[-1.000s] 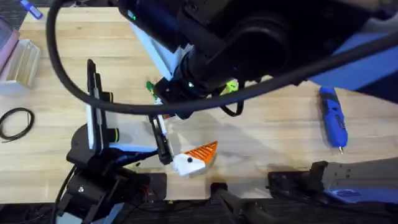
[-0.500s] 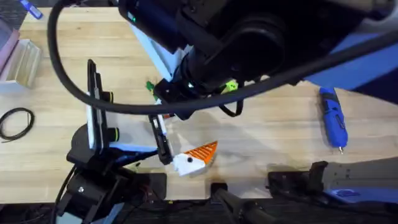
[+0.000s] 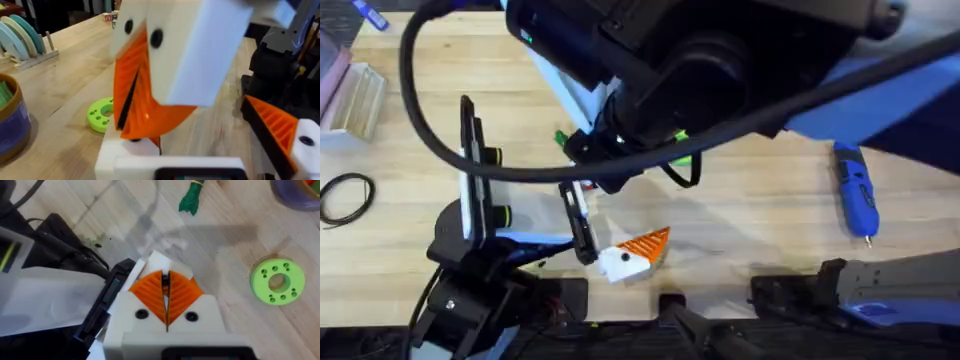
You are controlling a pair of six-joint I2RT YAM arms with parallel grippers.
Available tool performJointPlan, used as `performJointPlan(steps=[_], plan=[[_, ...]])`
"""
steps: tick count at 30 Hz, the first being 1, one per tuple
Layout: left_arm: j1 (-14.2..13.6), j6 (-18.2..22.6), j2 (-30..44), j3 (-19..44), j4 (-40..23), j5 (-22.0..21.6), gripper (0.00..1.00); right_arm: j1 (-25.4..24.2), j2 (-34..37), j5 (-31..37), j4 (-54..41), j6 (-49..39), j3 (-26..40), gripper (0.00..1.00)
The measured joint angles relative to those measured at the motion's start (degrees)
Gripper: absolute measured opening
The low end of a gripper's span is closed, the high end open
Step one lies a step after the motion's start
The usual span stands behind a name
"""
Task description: Pick up the gripper from the table and insert it into the empty holder that is missing its gripper. Then pick up a screw, insert it into the mounting hole, and use the screwdriver to tighten it. Finally, clean up the table by picking up the vegetable and placing it into the bucket.
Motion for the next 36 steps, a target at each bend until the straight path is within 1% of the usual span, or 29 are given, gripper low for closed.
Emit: performJointPlan(steps=[2, 3, 4, 7, 9, 10, 11, 15, 23, 27, 30, 34, 36], plan=[[0.0, 0.0, 0.0, 0.0, 0.0, 0.01, 0.985, 0.0, 0.0, 0.0, 0.0, 0.0, 0.0, 0.007], [0.0, 0.0, 0.0, 0.0, 0.0, -0.01, 0.985, 0.0, 0.0, -0.04, -0.01, 0.11, 0.0, 0.033], [0.0, 0.0, -0.01, 0.0, 0.02, 0.01, 0.986, -0.02, 0.0, -0.15, 0.02, 0.1, 0.0, 0.132], [0.0, 0.0, 0.0, 0.0, 0.02, -0.01, 0.986, -0.2, -0.02, 0.04, -0.1, 0.21, 0.0, 0.526], [0.02, 0.0, 0.01, 0.0, 0.02, -0.05, 0.986, -0.97, -0.21, 0.85, -0.7, 0.19, 0.0, 0.811], [0.04, 0.04, -0.01, 0.0, 0.02, -0.05, 0.986, -1.74, -0.45, 1.0, -0.84, 0.06, 0.0, 0.892], [0.04, 0.08, -0.01, 0.0, 0.02, -0.01, 0.986, -2.33, -0.77, 0.88, -0.69, 0.11, 0.0, 0.914], [0.04, 0.26, -0.01, 0.0, 0.02, -0.01, 0.986, -4.13, -3.51, 0.25, -0.72, 0.17, 0.0, 0.923], [0.04, 0.46, -0.01, 0.0, 0.02, -0.01, 0.986, -11.32, -12.89, 0.0, -4.6, 0.22, 0.0, 0.926], [0.04, 0.46, -0.01, 0.0, 0.03, -0.01, 0.985, -13.79, -17.52, -0.07, -6.52, 0.22, -0.39, 0.926], [0.04, 0.42, -0.01, 0.0, 0.02, -0.01, 0.982, -15.69, -22.25, -0.54, -6.88, 0.22, -2.86, 0.927], [0.04, 0.5, -0.01, 0.0, 0.03, -0.04, 0.927, -18.83, -29.78, -3.47, -6.78, 0.05, -9.37, 0.926], [0.04, 0.49, -0.01, 0.0, 0.04, -0.06, 0.854, -19.86, -33.0, -5.39, -6.73, -0.23, -12.56, 0.927]])
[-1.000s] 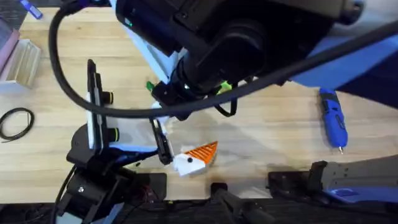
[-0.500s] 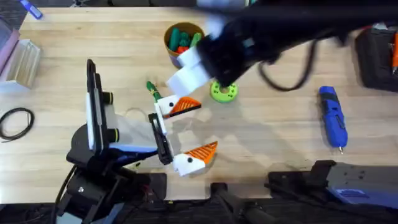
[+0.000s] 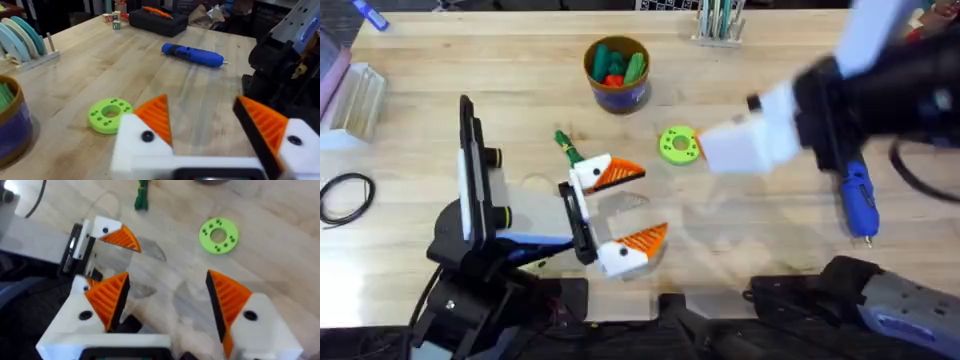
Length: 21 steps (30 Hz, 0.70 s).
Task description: Pick up the gripper from the table and insert it into the empty holder that is missing its gripper. Then pick up a screw, insert it into the mounting hole, and use the screwdriver to tighten it. Finally, clean up the table by picking up the vegetable and placing it into the bucket.
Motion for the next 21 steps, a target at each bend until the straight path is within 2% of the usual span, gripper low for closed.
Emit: performJointPlan(steps=[2, 6, 7, 12, 21], plan=[[0.0, 0.09, 0.0, 0.0, 0.02, -0.15, 0.686, -0.75, -3.03, -1.77, 0.05, -0.06, -3.05, 0.928], [0.0, 0.21, 0.02, 0.0, 0.04, -0.19, 0.075, -1.49, -8.43, -4.28, 1.26, -0.05, -7.15, 0.929], [0.0, 0.41, 0.02, 0.0, 0.07, -0.26, 0.022, -1.51, -9.6, -4.71, 1.31, -0.05, -7.67, 0.929], [0.0, 0.4, 0.0, 0.0, 0.09, -0.41, 0.014, -1.56, -12.87, -5.99, 0.58, -0.04, -8.59, 0.929], [0.0, 0.43, 0.0, 0.0, 0.15, -1.48, 0.013, -1.6, -12.48, -6.69, -1.07, -0.04, -9.6, 0.931]])
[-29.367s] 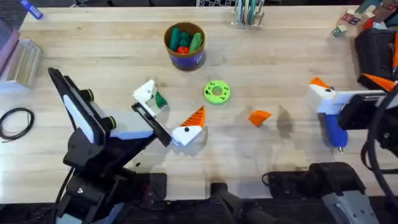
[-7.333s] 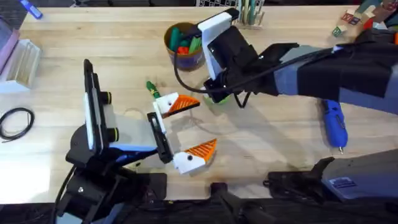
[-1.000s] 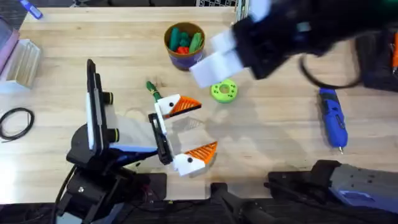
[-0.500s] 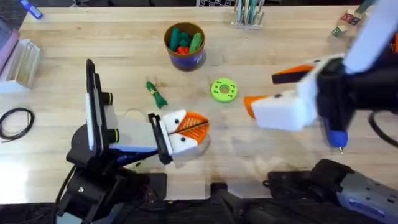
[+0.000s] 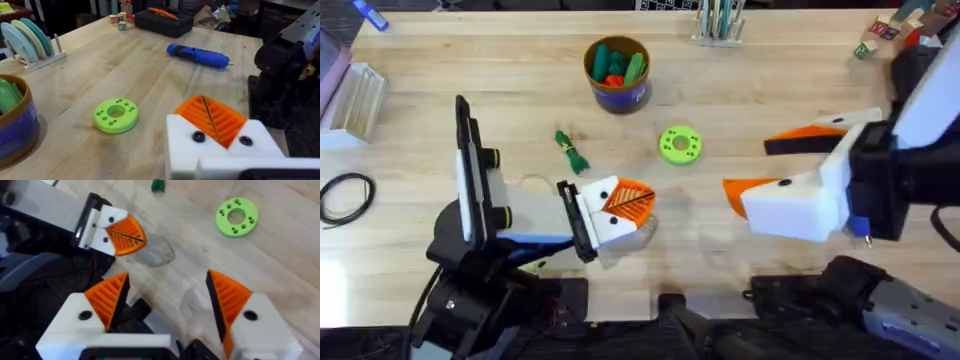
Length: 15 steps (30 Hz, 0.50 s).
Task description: Pick up the gripper from the table and insert it into the empty holder that is missing its gripper. Then pick up a screw, insert it into the mounting hole, and use the screwdriver to tighten it. Finally, clean up the table by picking up the vegetable and placing it into the bucket.
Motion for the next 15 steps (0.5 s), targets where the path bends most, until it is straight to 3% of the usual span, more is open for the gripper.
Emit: performJointPlan(steps=[4, 7, 10, 15], plan=[[0.0, -0.7, 0.0, 0.0, 0.07, -1.04, 0.013, -1.26, 0.2, 3.59, -1.16, -0.03, 0.0, 0.931], [0.0, -1.73, 0.0, 0.0, 0.17, -1.81, 0.013, -5.22, 1.03, 7.57, -1.13, -0.93, 0.0, 0.929], [0.0, -2.27, 0.0, 0.0, 0.2, -2.35, 0.013, -12.44, 2.98, 11.7, -0.65, -2.28, -0.2, 0.931], [0.0, -2.51, 0.0, 0.0, 0.23, -3.08, 0.013, -29.0, 10.15, 17.29, 1.43, -4.61, -0.48, 0.931]])
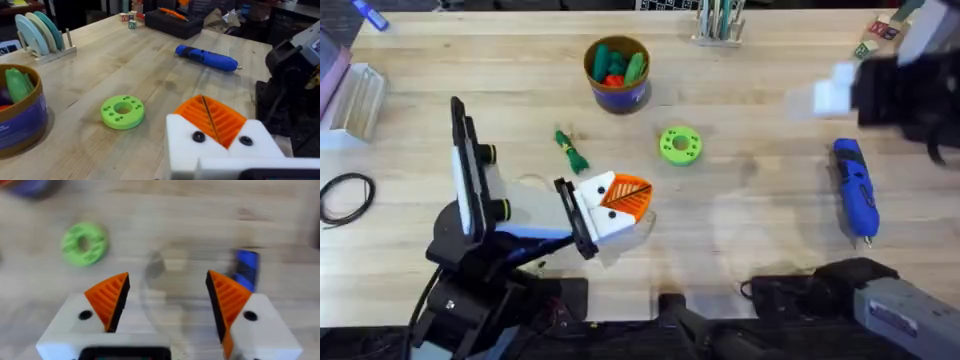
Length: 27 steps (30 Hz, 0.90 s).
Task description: Pick up the gripper from the table and insert it into the empty holder that is missing its gripper. Then pick up a screw, insert it into the mounting hole, and use the screwdriver to tighten it. Finally, clean up the table by picking up the vegetable and placing it into the bucket.
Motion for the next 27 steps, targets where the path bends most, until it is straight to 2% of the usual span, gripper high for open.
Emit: performJointPlan(steps=[5, 8, 12, 18, 27], plan=[[0.0, -0.15, 0.0, 0.0, 0.01, -0.4, 0.013, -16.23, 10.53, 4.11, 4.1, -0.57, -0.07, 0.931], [0.0, -0.15, 0.0, 0.0, 0.01, -0.74, 0.013, -22.87, 16.08, 5.06, 4.41, -0.59, -0.15, 0.931], [0.0, -0.15, 0.02, 0.0, 0.05, -1.01, 0.013, -28.5, 23.04, 5.59, 4.41, -1.74, -0.22, 0.931], [0.0, -0.17, 0.0, 0.0, 0.05, -1.21, 0.013, -32.31, 29.3, 5.81, 5.78, -4.96, -2.79, 0.933], [0.0, -0.17, 0.0, 0.0, 0.08, -1.18, 0.013, -33.02, 30.12, 5.81, 17.44, -16.19, -14.15, 0.936]])
